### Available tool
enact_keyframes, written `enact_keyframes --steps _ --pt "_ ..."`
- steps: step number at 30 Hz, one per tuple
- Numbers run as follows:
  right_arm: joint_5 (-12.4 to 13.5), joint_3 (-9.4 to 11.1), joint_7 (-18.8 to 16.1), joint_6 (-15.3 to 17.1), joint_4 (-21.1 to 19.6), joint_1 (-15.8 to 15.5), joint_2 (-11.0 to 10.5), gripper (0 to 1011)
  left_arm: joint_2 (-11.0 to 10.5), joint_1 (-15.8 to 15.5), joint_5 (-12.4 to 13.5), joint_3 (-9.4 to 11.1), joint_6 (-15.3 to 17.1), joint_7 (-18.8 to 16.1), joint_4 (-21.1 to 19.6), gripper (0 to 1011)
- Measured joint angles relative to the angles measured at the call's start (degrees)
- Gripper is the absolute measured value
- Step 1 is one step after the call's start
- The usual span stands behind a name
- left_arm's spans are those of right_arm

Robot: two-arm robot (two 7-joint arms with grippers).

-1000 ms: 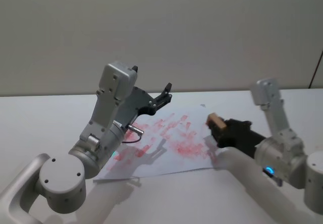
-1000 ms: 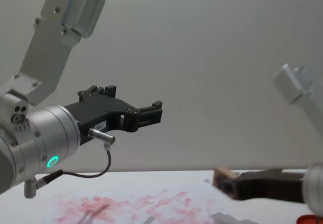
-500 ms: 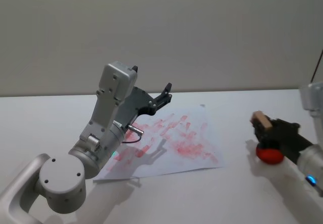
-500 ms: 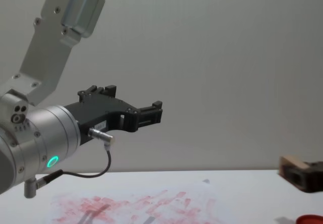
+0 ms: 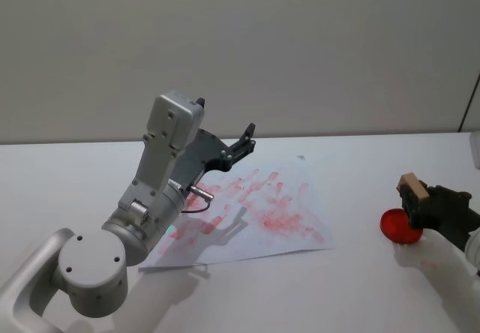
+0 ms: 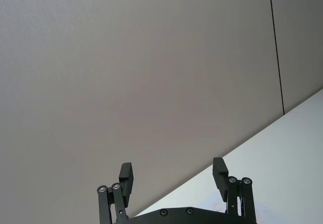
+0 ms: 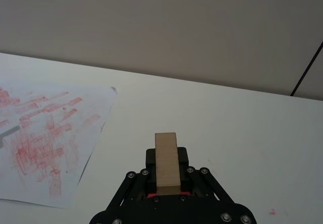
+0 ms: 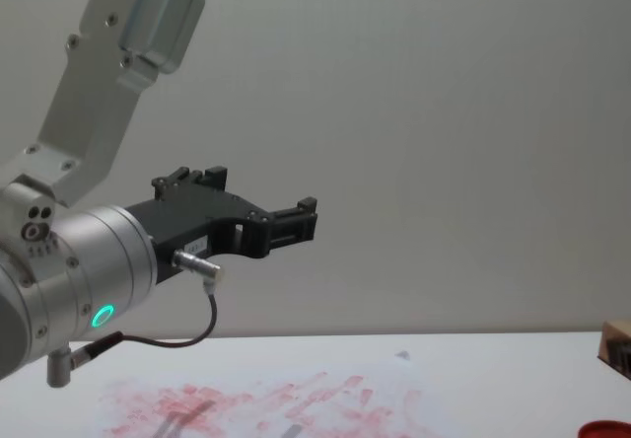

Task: Use the one hand to pick up the stamp and affix it onto the A4 paper.

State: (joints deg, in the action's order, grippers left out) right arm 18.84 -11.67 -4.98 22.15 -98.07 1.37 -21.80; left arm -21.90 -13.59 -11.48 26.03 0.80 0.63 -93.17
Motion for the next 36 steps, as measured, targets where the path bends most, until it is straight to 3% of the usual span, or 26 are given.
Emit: enact_keyframes --steps 12,29,36 --pt "-0.05 -0.07 -0.91 2.79 2.08 1.47 0.60 218 0.00 0.00 0.00 0.00 0.00 0.00 0.00 1001" --pt "-0.17 -0.53 -0.52 5.24 2.42 0.74 1.00 218 0.00 0.00 0.00 0.00 0.00 0.00 0.00 1001" --pt "-0.21 -0.63 -0.33 5.69 2.42 0.49 1.05 391 0.00 0.00 0.00 0.00 0.00 0.00 0.00 1001"
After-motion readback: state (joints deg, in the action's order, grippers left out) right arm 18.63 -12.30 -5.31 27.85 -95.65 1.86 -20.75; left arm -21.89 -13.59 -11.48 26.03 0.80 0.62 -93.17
